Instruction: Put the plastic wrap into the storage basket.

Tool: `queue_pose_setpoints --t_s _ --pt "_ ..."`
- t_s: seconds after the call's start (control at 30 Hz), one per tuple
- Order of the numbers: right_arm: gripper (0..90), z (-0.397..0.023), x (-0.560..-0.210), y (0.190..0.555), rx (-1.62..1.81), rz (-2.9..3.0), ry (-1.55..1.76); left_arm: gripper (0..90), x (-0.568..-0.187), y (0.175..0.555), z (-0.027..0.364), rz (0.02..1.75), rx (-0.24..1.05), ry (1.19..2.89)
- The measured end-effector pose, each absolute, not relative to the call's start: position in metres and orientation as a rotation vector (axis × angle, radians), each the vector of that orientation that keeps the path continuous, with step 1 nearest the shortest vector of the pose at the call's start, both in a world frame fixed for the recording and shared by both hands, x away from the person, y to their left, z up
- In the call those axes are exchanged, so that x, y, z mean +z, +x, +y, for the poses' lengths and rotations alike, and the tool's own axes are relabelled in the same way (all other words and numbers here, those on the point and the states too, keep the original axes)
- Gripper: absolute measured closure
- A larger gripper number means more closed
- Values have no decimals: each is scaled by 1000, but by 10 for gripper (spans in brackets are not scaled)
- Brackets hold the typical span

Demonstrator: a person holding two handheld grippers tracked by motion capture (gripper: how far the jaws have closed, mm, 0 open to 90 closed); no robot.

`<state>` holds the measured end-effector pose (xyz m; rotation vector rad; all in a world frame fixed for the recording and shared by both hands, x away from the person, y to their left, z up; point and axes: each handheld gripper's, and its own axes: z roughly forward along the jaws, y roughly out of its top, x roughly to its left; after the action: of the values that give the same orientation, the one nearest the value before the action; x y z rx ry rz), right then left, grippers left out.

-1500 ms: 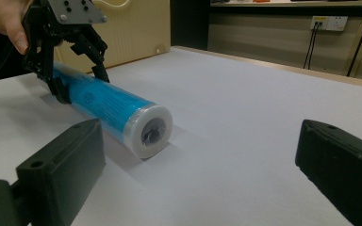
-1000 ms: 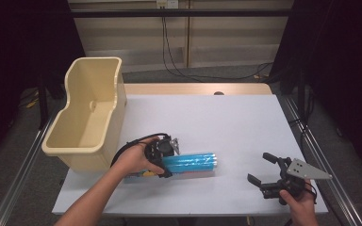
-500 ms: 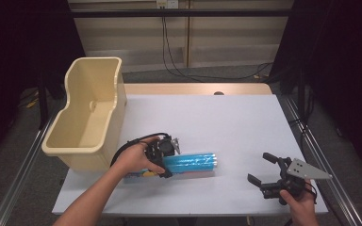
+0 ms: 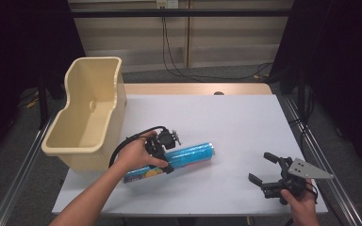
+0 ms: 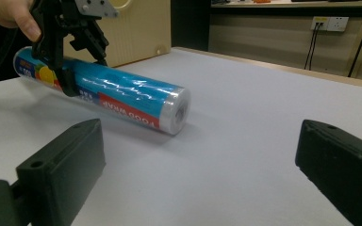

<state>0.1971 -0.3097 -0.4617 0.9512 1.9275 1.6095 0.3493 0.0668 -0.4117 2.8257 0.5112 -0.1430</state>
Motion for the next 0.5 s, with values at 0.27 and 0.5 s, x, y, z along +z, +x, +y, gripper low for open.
queue_pose_setpoints --t_s 0.27,0.5 --pt "17 -310 -462 197 1610 1926 952 322 -389 355 74 644 -141 2800" --pt "17 -310 -461 197 1611 1922 949 322 -366 360 80 726 -108 2778"
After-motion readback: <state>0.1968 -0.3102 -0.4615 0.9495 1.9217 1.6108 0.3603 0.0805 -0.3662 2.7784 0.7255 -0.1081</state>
